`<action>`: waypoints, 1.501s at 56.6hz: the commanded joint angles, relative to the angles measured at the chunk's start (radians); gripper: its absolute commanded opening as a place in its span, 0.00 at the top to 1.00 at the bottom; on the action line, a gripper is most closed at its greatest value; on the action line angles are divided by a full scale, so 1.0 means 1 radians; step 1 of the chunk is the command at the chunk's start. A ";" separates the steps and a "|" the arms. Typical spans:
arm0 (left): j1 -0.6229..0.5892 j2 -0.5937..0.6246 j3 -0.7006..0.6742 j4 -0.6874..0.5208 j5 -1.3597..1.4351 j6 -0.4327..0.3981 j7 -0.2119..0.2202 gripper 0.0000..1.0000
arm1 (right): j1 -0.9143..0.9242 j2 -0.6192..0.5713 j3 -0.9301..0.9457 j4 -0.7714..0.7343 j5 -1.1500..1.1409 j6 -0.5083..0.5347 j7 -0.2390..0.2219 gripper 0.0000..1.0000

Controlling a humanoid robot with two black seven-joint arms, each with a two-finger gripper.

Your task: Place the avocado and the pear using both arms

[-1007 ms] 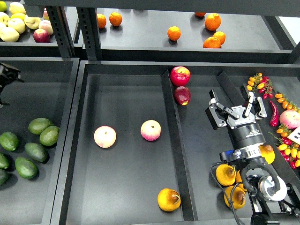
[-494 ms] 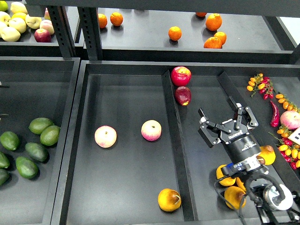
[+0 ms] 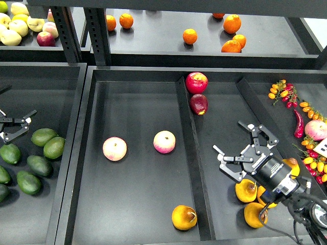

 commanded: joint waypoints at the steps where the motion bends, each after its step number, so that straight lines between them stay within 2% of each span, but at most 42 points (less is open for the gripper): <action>1: 0.058 -0.100 -0.083 -0.019 -0.001 0.000 0.000 0.06 | 0.013 -0.037 -0.075 0.002 -0.002 0.001 0.000 0.00; 12: 0.141 -0.283 -0.160 -0.062 0.001 0.000 0.000 0.05 | 0.068 -0.095 -0.149 0.002 -0.002 0.003 0.000 0.00; 22: 0.145 -0.344 -0.171 -0.086 0.005 0.000 0.000 0.05 | 0.104 -0.109 -0.212 0.000 -0.002 0.003 0.000 0.00; 34: 0.162 -0.425 -0.172 -0.111 0.028 0.000 0.000 0.04 | 0.214 -0.185 -0.417 -0.004 -0.006 0.003 0.000 0.00; 44: 0.164 -0.427 -0.171 -0.117 0.033 0.000 0.000 0.02 | 0.300 -0.225 -0.577 -0.006 -0.091 0.007 0.000 0.00; 59: 0.170 -0.436 -0.169 -0.158 0.047 0.000 0.000 0.01 | 0.321 -0.253 -0.620 -0.009 -0.128 0.007 0.000 0.00; 72: 0.201 -0.527 -0.172 -0.186 0.053 0.000 0.000 0.01 | 0.343 -0.296 -0.628 -0.019 -0.125 -0.005 0.000 0.00; 85: 0.242 -0.547 -0.160 -0.221 0.100 0.000 0.000 0.01 | 0.386 -0.290 -0.750 -0.036 -0.127 -0.005 0.000 0.00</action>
